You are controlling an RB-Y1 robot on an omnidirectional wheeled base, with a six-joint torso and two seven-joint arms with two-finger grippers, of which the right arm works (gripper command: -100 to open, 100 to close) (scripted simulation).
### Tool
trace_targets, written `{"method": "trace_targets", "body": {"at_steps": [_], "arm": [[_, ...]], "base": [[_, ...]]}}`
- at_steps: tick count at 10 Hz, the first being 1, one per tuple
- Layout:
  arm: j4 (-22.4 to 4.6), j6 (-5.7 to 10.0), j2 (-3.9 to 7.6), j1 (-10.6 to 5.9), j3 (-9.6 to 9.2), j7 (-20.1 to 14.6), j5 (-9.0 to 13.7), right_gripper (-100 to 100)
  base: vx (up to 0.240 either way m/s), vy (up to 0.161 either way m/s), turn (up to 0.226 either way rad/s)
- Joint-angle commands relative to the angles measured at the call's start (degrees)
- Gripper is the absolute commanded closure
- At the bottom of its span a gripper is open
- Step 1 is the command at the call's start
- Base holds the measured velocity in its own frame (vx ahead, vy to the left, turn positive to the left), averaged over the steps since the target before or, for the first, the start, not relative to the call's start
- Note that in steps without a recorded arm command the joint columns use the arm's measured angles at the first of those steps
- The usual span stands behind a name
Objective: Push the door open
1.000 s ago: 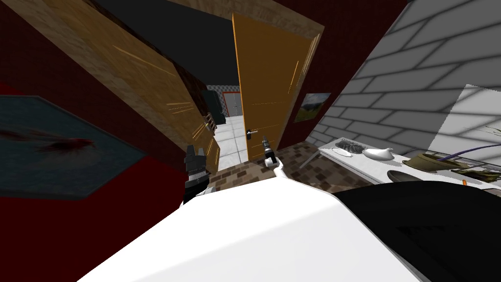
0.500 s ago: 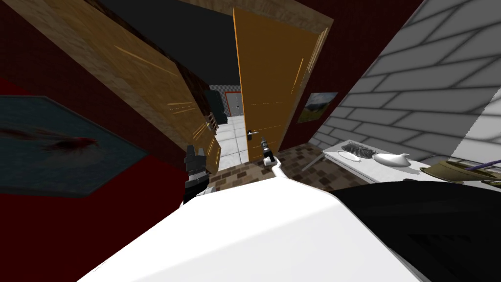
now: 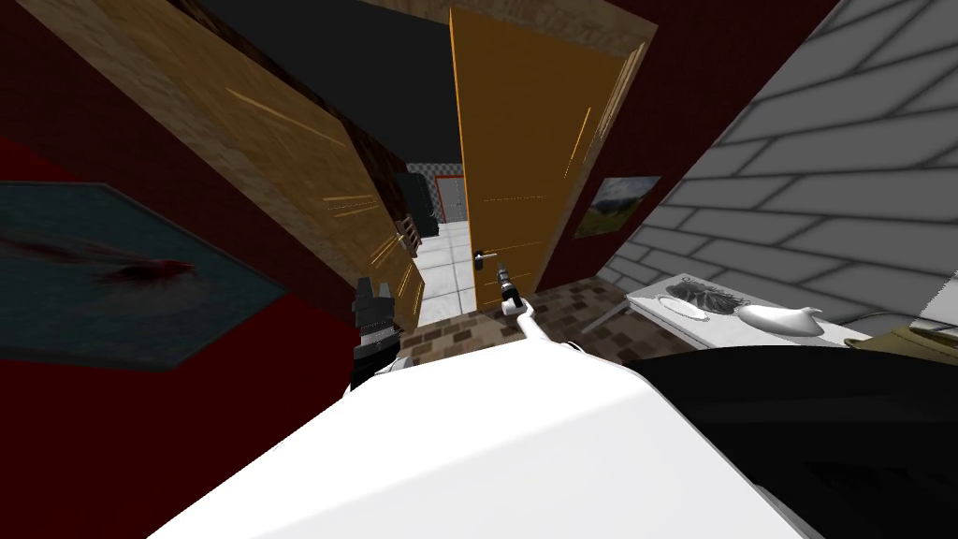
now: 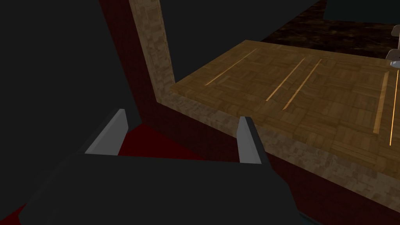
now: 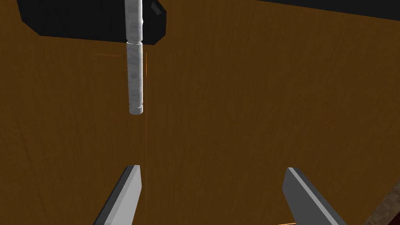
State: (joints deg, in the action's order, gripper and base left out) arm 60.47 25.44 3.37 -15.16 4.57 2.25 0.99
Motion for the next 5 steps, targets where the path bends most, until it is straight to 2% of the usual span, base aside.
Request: {"method": "trace_targets", "body": {"at_steps": [1,2,3,5], "arm": [[-2.56,0.34,0.04,-1.07,0.16,-0.08,0.17,-100],[-4.10,0.21,-0.05,-2.27,0.32,-0.19,0.38,-100],[-4.66,0.21,-0.05,-2.27,0.32,-0.19,0.38,-100],[-8.39,-0.02,-0.27,-4.41,0.59,-0.38,0.76,-100]], "base": [[0.053,-0.051,0.042],[0.038,-0.035,0.060],[0.034,-0.028,0.030],[0.048,-0.044,0.066]]}}
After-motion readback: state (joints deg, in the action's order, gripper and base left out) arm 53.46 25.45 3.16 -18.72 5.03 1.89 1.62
